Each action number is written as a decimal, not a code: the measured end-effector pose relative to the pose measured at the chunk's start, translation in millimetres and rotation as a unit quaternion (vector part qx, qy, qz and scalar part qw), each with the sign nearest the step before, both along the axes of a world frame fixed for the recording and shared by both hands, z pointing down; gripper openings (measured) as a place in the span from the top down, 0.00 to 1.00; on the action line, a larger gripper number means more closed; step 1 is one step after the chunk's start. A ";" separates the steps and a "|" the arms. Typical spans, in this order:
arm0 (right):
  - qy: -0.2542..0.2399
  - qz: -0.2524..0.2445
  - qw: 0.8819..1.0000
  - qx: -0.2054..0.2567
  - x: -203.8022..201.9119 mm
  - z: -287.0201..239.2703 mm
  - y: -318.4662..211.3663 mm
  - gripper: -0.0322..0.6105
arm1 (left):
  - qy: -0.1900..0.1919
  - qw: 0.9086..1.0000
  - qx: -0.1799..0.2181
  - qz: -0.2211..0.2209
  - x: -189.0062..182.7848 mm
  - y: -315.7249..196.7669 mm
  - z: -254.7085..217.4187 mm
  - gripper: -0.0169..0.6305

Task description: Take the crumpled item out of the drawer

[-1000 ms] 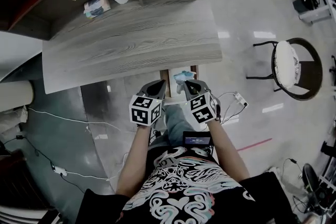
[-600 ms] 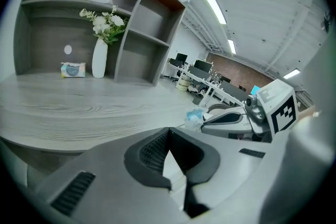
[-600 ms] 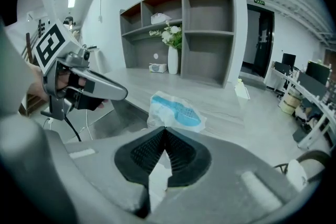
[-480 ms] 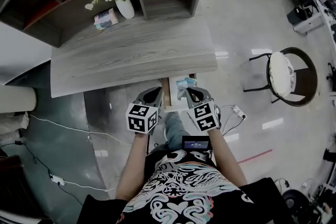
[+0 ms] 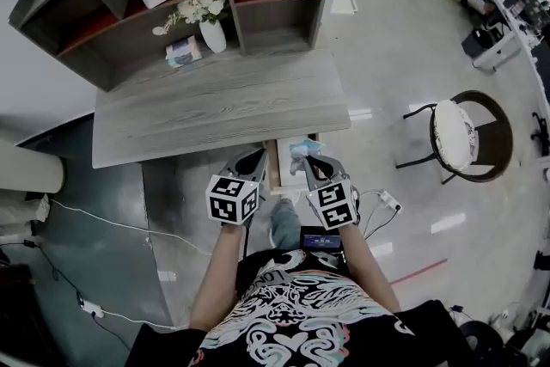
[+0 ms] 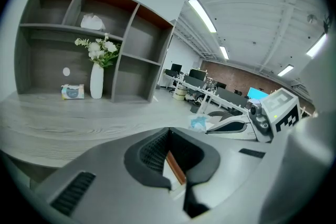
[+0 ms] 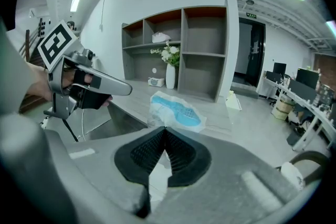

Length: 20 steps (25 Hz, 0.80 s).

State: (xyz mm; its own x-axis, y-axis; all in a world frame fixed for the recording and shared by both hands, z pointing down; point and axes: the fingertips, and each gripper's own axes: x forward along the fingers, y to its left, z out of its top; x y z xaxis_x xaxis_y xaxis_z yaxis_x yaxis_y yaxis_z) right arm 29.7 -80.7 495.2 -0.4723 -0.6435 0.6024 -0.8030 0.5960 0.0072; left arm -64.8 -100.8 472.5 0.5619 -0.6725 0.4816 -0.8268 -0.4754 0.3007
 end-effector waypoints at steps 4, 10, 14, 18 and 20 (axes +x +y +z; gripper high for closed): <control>0.005 0.007 1.000 0.022 4.4 -14.1 0.8 0.94 | 0.008 1.000 0.021 0.006 2.3 0.2 -19.5 0.97; 0.018 0.012 0.998 0.053 12.0 -29.9 3.1 0.94 | 0.009 0.999 0.034 0.018 8.3 5.9 -29.6 0.97; 0.009 0.021 0.998 0.057 15.6 -40.1 5.1 0.94 | 0.013 0.999 0.044 0.022 11.5 7.5 -38.8 0.97; -0.003 0.024 0.998 0.062 15.4 -48.6 9.7 0.94 | 0.015 0.998 0.056 0.025 15.0 9.2 -49.5 0.97; -0.006 0.022 0.998 0.063 14.6 -49.9 12.3 0.94 | 0.014 0.998 0.061 0.024 15.9 10.2 -53.5 0.97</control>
